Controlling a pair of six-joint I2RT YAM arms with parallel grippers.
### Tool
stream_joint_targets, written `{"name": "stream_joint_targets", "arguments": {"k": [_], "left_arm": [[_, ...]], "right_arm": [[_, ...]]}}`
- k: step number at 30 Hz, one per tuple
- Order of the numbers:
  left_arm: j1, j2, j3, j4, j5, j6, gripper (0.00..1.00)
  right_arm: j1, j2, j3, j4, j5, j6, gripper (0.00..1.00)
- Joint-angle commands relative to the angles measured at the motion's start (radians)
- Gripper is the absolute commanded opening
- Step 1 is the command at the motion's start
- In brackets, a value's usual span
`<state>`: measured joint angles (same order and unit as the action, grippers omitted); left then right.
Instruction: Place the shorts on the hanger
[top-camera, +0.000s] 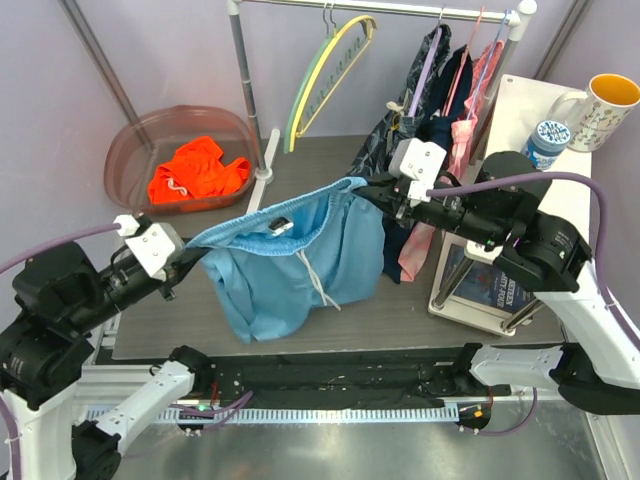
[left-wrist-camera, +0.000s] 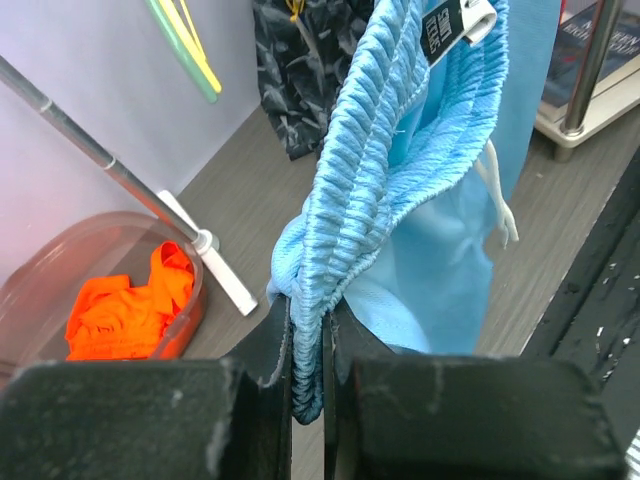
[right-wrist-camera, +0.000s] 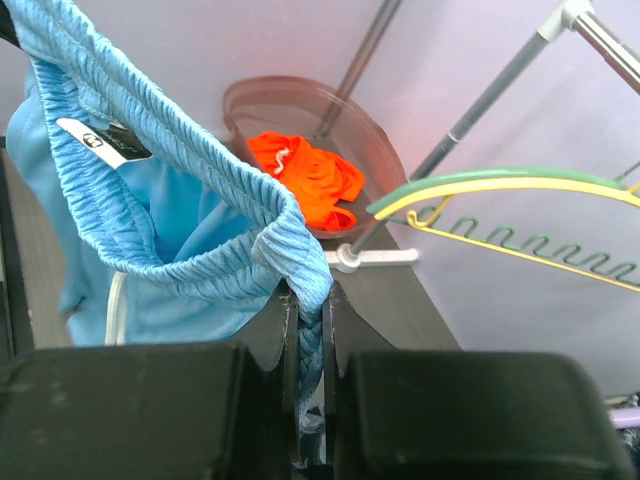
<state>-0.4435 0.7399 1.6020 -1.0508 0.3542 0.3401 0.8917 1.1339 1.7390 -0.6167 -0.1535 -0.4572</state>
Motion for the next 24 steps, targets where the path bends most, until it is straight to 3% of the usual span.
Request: {"name": "stream_joint_targets", "arguments": {"k": [1,5,8,11,13,14,17,21,24], "left_arm": [[0.011,0.018,0.009,-0.072,-0.016,-0.059,0.05],[0.012,0.093,-0.078,-0.083,-0.235,-0.067,0.0],[0.017,0.128,-0.198,-0.023,-0.291,-0.05,0.0],[0.089,0.195,-0.247,0.081,-0.298,-0.032,0.0],[0.182,0.248,-0.235,0.124,-0.186,-0.021,0.01],[0.298,0.313,-0.22,0.132,-0.123,-0.013,0.01],[0.478,0.404,-0.142,0.097,0.104,0.073,0.04],[0.516,0.487,-0.135,-0.091,0.287,0.29,0.14],[0.516,0.478,-0.247,-0.257,0.365,0.432,0.18]], "right_arm": [[-0.005,0.004,0.019,0.001,-0.015,0.038,0.01],[-0.005,0.007,-0.175,0.121,0.041,0.087,0.01],[-0.02,0.049,-0.284,0.23,0.094,0.11,0.01],[-0.143,0.15,-0.286,0.323,0.025,0.191,0.01],[-0.24,0.203,-0.238,0.367,-0.046,0.238,0.01],[-0.253,0.251,-0.22,0.379,-0.088,0.262,0.01],[-0.287,0.288,-0.193,0.379,-0.148,0.287,0.01],[-0.286,0.248,-0.314,0.335,-0.285,0.304,0.01],[-0.281,0.216,-0.452,0.287,-0.343,0.341,0.01]]}}
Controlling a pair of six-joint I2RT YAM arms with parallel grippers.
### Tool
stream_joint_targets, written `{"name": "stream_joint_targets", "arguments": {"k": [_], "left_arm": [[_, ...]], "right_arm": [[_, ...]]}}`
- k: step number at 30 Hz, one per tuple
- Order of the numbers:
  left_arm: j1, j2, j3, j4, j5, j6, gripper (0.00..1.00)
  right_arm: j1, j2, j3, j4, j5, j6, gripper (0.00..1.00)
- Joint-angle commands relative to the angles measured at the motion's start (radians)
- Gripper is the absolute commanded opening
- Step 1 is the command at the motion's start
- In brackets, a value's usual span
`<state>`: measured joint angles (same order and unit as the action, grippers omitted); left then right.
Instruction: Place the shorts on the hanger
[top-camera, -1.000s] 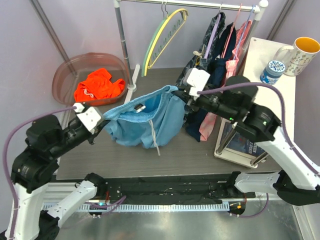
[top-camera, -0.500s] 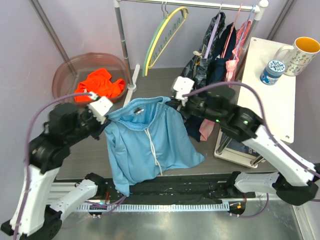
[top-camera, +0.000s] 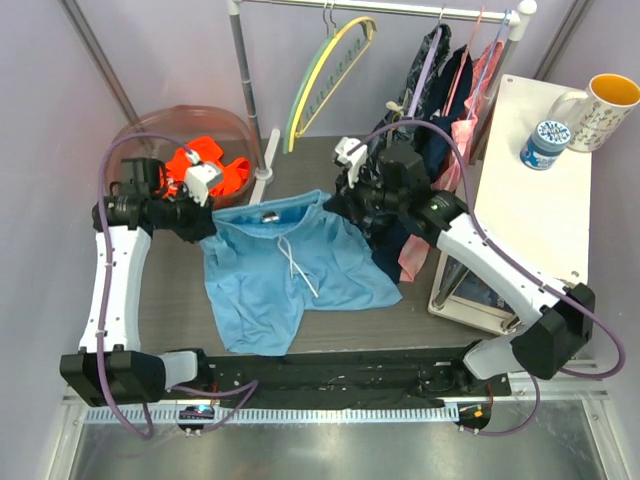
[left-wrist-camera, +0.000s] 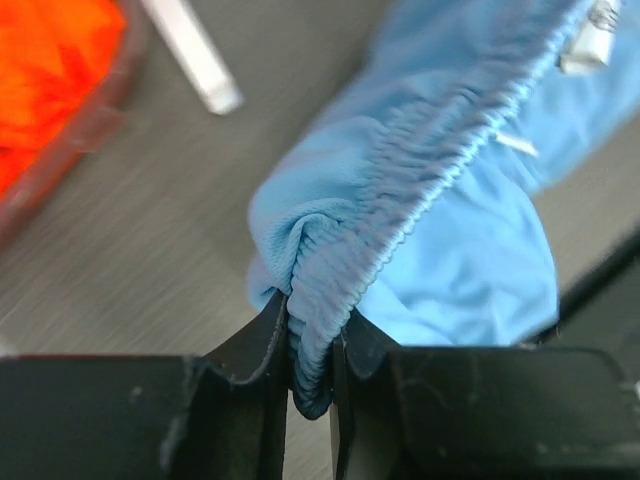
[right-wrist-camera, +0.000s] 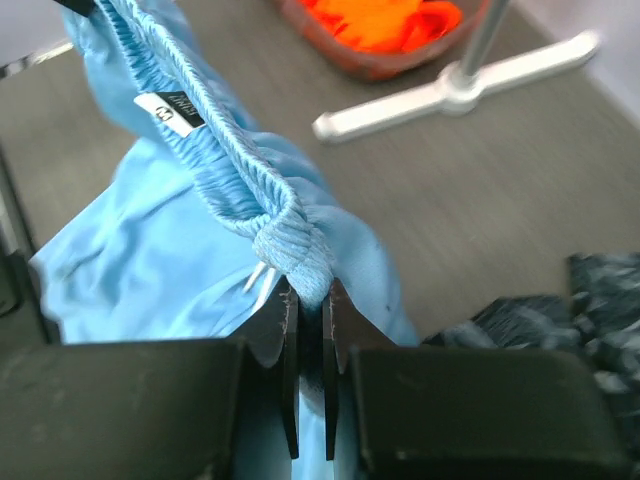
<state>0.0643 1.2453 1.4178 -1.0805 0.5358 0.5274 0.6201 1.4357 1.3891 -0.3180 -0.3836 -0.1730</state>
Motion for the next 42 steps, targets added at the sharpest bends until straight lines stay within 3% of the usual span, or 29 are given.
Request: {"name": "stream_joint_targets", "arguments": {"k": [1,4,8,12,15,18,19,21,22,24,27,33,38,42], "left_arm": [[0.008,-0.039,-0.157,-0.248,0.184,0.27,0.17],[0.008,-0.125,-0.307,-0.26,0.141,0.301,0.12],[0.008,-0.179,-0.511,-0.129,0.092,0.195,0.14],[0.009,-0.068,-0.528,0.074,-0.034,0.062,0.16],[0.011,0.071,-0.508,0.096,-0.054,0.042,0.19],[0.011,0.101,-0.523,0.146,-0.077,0.057,0.28],[0.011,0.098,-0.533,0.16,-0.085,0.06,0.34],[0.009,0.065,-0.533,0.14,-0.074,0.074,0.39],[0.011,0.042,-0.524,0.128,-0.066,0.075,0.47],[0.011,-0.009,-0.507,0.091,-0.043,0.053,0.71],[0.011,-0.144,-0.453,0.056,-0.016,0.025,0.79],[0.011,-0.348,-0.289,0.095,0.045,-0.187,1.0],[0.009,-0.418,-0.183,0.22,0.104,-0.392,1.0],[0.009,-0.403,-0.103,0.312,0.024,-0.46,1.0]], "right_arm": [[-0.005,-0.095,-0.169,-0.021,-0.12,0.062,0.01],[0.007,-0.124,-0.289,-0.053,-0.12,0.067,0.01],[0.009,-0.086,-0.36,-0.049,-0.095,0.058,0.01],[0.007,0.054,-0.328,-0.02,-0.038,0.035,0.01],[0.007,0.153,-0.282,-0.013,-0.006,0.006,0.01],[0.009,0.17,-0.277,-0.001,-0.003,-0.005,0.29],[0.01,0.164,-0.274,-0.004,0.002,-0.005,0.46],[0.015,0.119,-0.266,-0.032,0.008,-0.005,0.55],[0.015,0.094,-0.262,-0.042,0.011,-0.009,0.64],[0.02,0.046,-0.24,-0.09,0.011,-0.017,0.69],[0.035,-0.047,-0.176,-0.179,0.009,-0.033,0.72],[0.067,-0.192,0.02,-0.306,0.0,-0.068,0.77],[0.07,-0.228,0.235,-0.306,0.037,-0.022,0.87],[0.069,-0.161,0.367,-0.201,0.203,0.145,0.96]]}}
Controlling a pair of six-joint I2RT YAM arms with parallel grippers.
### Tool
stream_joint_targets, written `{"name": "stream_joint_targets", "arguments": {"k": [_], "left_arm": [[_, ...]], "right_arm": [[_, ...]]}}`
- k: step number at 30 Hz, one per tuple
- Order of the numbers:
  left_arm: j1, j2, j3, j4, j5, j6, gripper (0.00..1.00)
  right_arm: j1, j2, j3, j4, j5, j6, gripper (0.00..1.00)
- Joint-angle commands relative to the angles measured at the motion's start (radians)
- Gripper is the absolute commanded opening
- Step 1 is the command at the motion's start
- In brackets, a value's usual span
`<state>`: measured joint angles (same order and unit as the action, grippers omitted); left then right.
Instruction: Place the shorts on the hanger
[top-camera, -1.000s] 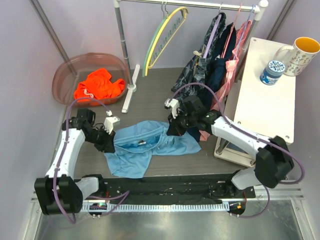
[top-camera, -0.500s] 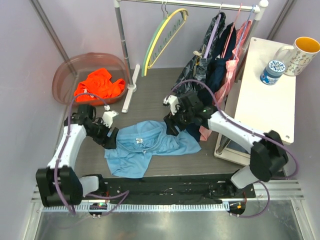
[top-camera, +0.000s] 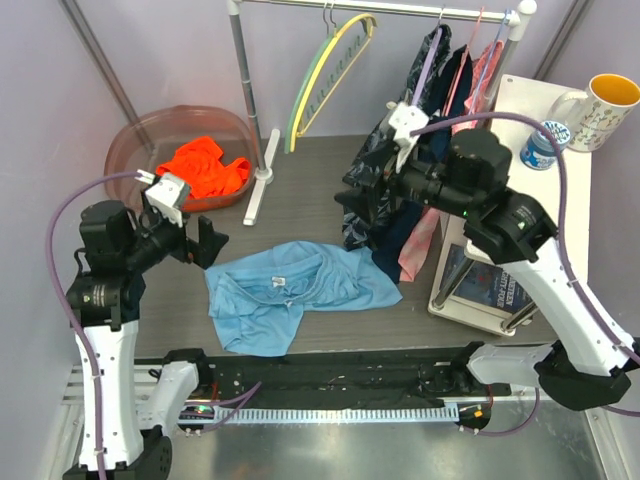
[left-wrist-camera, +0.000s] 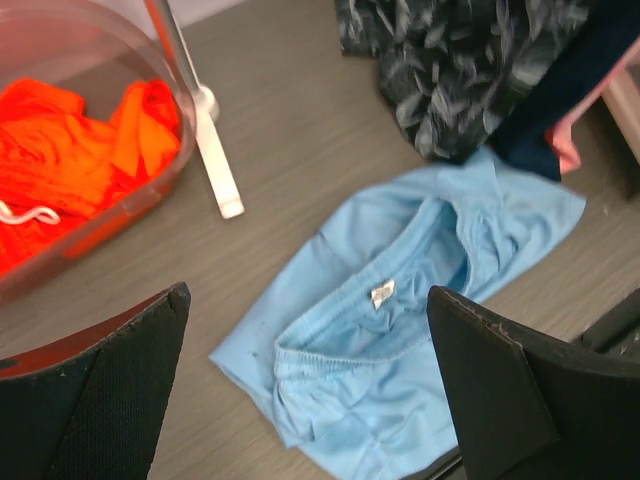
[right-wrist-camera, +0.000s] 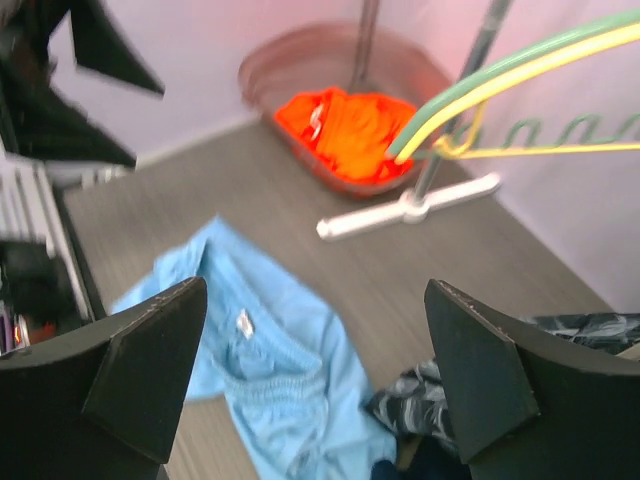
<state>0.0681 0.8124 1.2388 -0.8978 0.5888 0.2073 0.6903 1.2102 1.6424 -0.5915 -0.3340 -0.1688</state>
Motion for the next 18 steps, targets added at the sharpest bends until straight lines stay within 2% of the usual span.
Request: {"name": "stream_joint_targets", "arguments": {"k": [1,3,4,7,8,11,15,18], "left_arm": [[0.006,0.043,0.129,0.134,-0.064,-0.144,1.0],[0.007,0.073,0.175,0.138,-0.15,-0.146,1.0],[0.007,0.076,0.2,0.14,-0.162,-0.147,1.0],[0.007,0.054,0.2,0.189,-0.17,-0.18,1.0],[0.007,0.044,0.185,0.219,-0.159,-0.19,1.0],[0.006,0.013,0.151,0.264,-0.123,-0.244,1.0],[0.006,-0.013,0.119,0.312,-0.122,-0.289,1.0],[0.007,-0.025,0.099,0.336,-0.118,-0.319,1.0]], "right_arm": [[-0.002,0.087,0.138,0.094,0.18,0.222,0.96],[-0.02,0.168,0.216,0.149,0.243,0.313,0.93],[-0.032,0.198,0.27,0.168,0.248,0.415,0.91],[-0.115,0.334,0.403,0.225,0.167,0.595,0.89],[-0.139,0.377,0.44,0.248,0.149,0.711,0.88],[-0.212,0.504,0.56,0.32,0.087,0.898,0.77],[-0.239,0.61,0.666,0.361,0.102,0.942,0.72],[-0.247,0.653,0.695,0.377,0.135,0.965,0.64]]}}
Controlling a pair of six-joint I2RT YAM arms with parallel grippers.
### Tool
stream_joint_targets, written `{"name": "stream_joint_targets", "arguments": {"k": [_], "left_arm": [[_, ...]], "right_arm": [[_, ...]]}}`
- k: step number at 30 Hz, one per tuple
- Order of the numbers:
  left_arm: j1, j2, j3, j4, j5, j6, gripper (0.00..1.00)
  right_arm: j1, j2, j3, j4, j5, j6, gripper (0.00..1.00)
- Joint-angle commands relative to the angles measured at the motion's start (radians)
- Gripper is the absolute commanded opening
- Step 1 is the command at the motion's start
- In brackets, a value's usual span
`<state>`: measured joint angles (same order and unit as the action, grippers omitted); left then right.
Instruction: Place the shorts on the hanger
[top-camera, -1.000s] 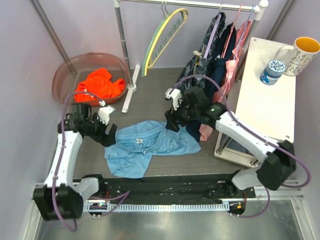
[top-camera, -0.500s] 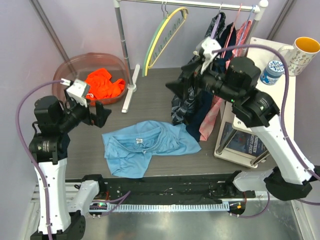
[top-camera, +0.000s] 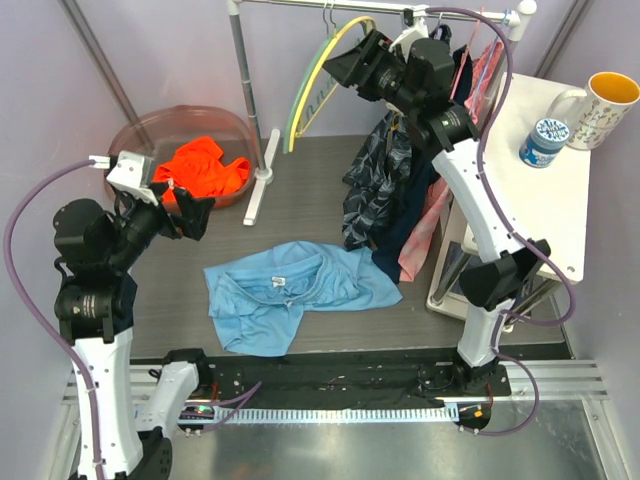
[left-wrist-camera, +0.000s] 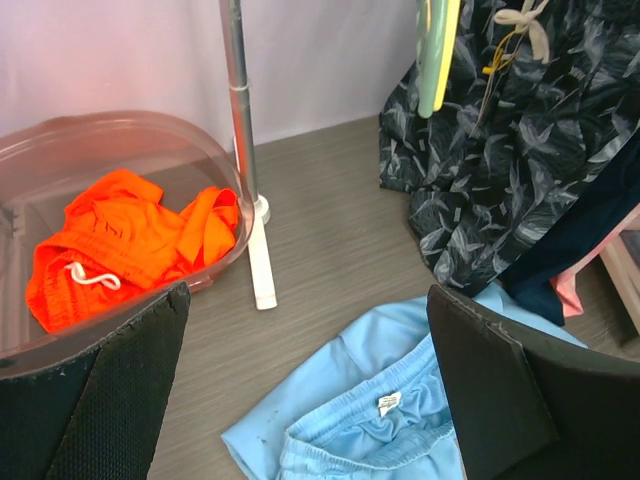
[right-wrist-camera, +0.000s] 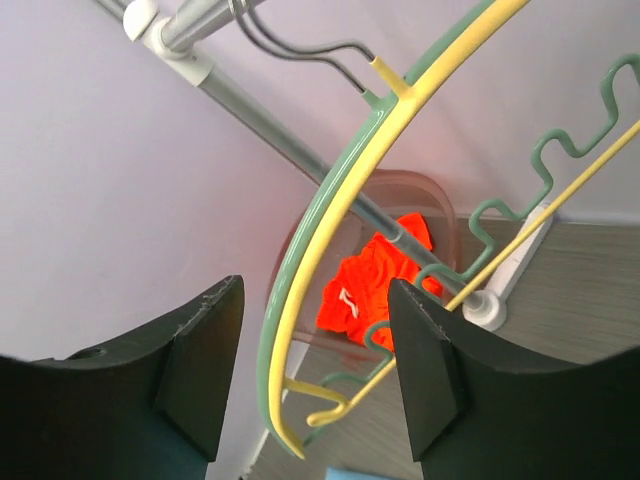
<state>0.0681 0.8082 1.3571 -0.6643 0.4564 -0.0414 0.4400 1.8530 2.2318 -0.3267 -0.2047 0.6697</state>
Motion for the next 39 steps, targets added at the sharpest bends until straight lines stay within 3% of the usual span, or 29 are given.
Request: {"name": "stream_joint_targets", "arguments": {"k": [1,10,17,22,26,39], "left_arm": [[0.007,-0.024,-0.024,0.117,0.013,-0.075,1.0],[0.006,-0.037,-0.049,0.137,0.01,-0.086,1.0],[0.007,-0.047,-0.09,0.175,0.007,-0.106,1.0],[0.006,-0.047,-0.099,0.192,0.004,-0.11,1.0],[0.007,-0.053,-0.107,0.192,0.013,-0.114,1.0],[0.007,-0.061,-0.124,0.212,0.013,-0.123,1.0]], "right_arm": [[0.0,0.02,0.121,0.113,0.008,0.126,0.63],[-0.003,0.109,0.163,0.124,0.057,0.157,0.55],[0.006,0.129,0.173,0.104,0.13,0.16,0.41],[0.022,0.132,0.143,0.103,0.128,0.157,0.43],[0.037,0.133,0.137,0.109,0.125,0.146,0.53],[0.043,0.167,0.141,0.109,0.152,0.142,0.51]]}}
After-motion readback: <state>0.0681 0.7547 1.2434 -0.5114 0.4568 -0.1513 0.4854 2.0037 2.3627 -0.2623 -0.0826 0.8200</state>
